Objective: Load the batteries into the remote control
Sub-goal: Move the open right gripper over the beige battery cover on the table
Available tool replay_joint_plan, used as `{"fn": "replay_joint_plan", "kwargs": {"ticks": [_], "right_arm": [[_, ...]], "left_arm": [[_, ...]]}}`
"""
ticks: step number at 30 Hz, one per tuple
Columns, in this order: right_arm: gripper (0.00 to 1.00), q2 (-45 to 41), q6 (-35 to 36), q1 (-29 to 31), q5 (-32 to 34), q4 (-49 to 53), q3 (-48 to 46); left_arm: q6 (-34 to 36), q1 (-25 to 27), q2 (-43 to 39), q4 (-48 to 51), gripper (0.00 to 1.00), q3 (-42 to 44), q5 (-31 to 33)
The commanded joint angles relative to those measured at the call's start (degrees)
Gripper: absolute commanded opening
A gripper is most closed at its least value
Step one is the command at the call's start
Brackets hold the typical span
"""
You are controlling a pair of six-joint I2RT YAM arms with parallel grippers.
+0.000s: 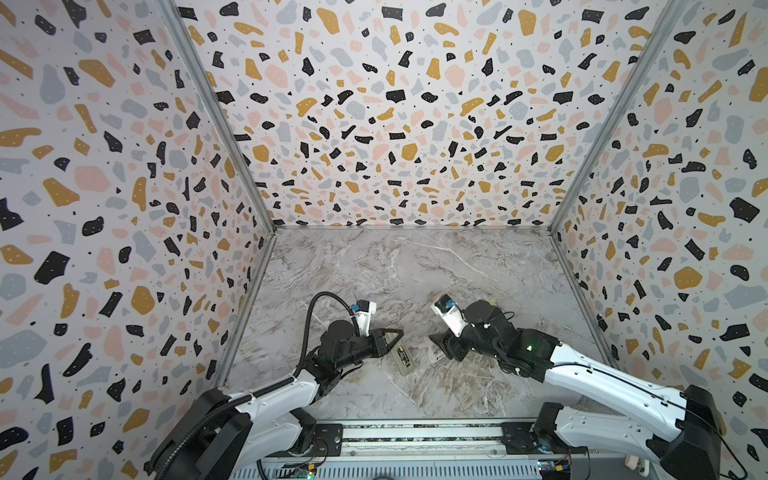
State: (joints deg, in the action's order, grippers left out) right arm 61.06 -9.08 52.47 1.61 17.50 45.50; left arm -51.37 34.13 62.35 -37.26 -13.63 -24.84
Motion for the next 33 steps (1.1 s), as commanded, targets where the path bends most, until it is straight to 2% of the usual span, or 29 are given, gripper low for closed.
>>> {"fn": "replay_joint_plan", "kwargs": {"ticks": [1, 7, 16, 24, 33], "right_arm": [[0.73, -0.1, -11.2, -1.8, -1.9, 5.3, -2.0], [0.81, 2.0, -15.5, -5.2, -3.8, 5.6, -5.3], [0.84, 5.6, -16.1, -12.8, -9.6, -2.4, -11.0], [0.83, 12.6, -14.2, -14.3, -10.8, -5.4, -9.9], [0.82, 19.7, -11.7, -15.0, -9.6, -7.1, -7.2]], "left_arm": [[3.8, -0.3, -1.7, -2.2, 0.00, 0.4, 3.2], [4.9, -0.3, -3.1, -5.6, 0.00, 2.4, 4.3], [7.7, -0.3, -3.7, -6.3, 0.00, 3.7, 7.0], [11.2, -0.3, -4.9, -3.5, 0.00, 4.7, 9.5], [12.0, -0.3, -3.7, -5.6, 0.00, 5.7, 9.8]]}}
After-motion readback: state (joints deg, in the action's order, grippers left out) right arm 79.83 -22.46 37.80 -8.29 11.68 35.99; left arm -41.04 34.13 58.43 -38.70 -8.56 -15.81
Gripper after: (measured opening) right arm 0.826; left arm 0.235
